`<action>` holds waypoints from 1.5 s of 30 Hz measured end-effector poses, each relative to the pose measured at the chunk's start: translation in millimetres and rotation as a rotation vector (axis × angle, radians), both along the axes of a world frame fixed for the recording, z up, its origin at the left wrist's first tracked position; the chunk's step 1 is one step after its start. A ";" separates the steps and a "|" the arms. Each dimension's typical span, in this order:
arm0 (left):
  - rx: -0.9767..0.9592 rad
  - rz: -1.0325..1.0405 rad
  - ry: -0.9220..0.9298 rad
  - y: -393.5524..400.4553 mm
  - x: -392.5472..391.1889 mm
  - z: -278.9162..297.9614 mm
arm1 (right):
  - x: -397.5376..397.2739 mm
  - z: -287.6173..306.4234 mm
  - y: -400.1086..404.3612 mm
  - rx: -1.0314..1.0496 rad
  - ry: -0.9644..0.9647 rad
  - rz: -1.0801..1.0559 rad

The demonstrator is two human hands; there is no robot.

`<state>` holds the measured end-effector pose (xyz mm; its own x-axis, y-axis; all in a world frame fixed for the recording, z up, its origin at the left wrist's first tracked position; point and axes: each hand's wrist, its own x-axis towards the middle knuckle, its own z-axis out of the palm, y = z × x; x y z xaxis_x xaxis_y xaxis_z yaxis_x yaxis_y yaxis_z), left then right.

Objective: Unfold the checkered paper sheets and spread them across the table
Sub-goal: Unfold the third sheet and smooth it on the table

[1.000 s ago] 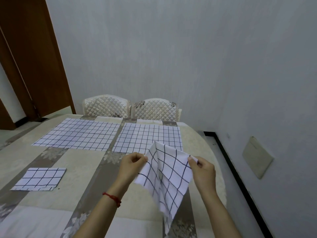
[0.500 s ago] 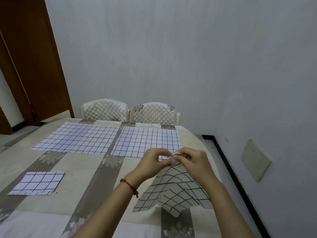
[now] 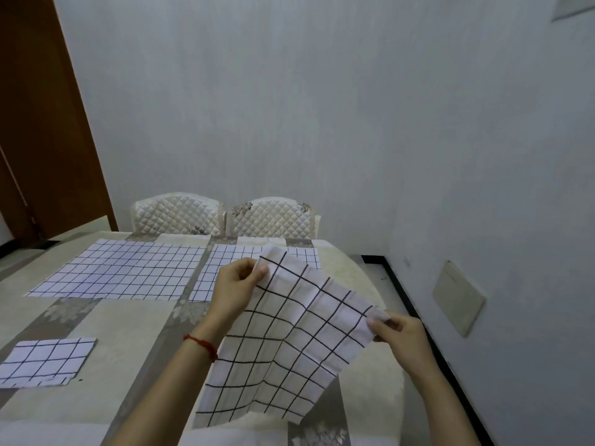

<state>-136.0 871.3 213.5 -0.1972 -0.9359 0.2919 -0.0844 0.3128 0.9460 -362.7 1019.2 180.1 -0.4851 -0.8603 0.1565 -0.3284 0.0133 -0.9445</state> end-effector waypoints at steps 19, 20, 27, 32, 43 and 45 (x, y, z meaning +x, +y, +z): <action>-0.438 -0.113 -0.311 56.2 -27.9 -6.2 | 56.0 39.1 -29.8 -0.021 0.213 0.089; -0.439 -0.126 -0.307 55.5 -28.2 -5.3 | 55.9 39.5 -29.9 -0.020 0.248 0.095; -0.352 -0.124 -0.291 48.5 -29.6 1.5 | 57.9 47.1 -27.8 -0.036 0.466 0.148; -0.145 -0.157 -0.200 43.8 -29.0 12.1 | 60.1 49.1 -29.4 -0.151 0.391 0.106; -0.138 -0.158 -0.178 40.3 -24.2 15.4 | 60.4 52.9 -37.5 -0.128 0.133 0.152; -0.165 -0.159 -0.201 39.5 -23.9 15.4 | 60.3 53.8 -37.8 -0.113 0.119 0.166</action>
<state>-159.9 910.8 228.9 -0.4063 -0.8320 0.3778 -0.2021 0.4850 0.8508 -302.4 981.4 234.0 -0.3104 -0.9007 0.3038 -0.4263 -0.1538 -0.8914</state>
